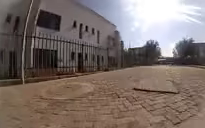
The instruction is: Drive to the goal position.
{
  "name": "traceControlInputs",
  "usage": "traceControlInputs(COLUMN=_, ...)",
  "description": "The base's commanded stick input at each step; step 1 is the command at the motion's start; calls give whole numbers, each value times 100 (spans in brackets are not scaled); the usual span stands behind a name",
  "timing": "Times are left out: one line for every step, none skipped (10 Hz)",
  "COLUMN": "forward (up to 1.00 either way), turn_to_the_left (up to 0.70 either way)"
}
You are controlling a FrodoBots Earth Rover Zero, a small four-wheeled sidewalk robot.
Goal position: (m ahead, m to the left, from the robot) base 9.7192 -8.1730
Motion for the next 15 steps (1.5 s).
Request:
traceControlInputs(forward=100, turn_to_the_left=27)
traceControlInputs(forward=100, turn_to_the_left=27)
traceControlInputs(forward=100, turn_to_the_left=0)
traceControlInputs(forward=100, turn_to_the_left=0)
traceControlInputs(forward=100, turn_to_the_left=-13)
traceControlInputs(forward=100, turn_to_the_left=-26)
traceControlInputs(forward=100, turn_to_the_left=-27)
traceControlInputs(forward=100, turn_to_the_left=-27)
traceControlInputs(forward=100, turn_to_the_left=-27)
traceControlInputs(forward=100, turn_to_the_left=-27)
traceControlInputs(forward=100, turn_to_the_left=-27)
traceControlInputs(forward=100, turn_to_the_left=-27)
traceControlInputs(forward=100, turn_to_the_left=-27)
traceControlInputs(forward=100, turn_to_the_left=-27)
traceControlInputs(forward=100, turn_to_the_left=-27)
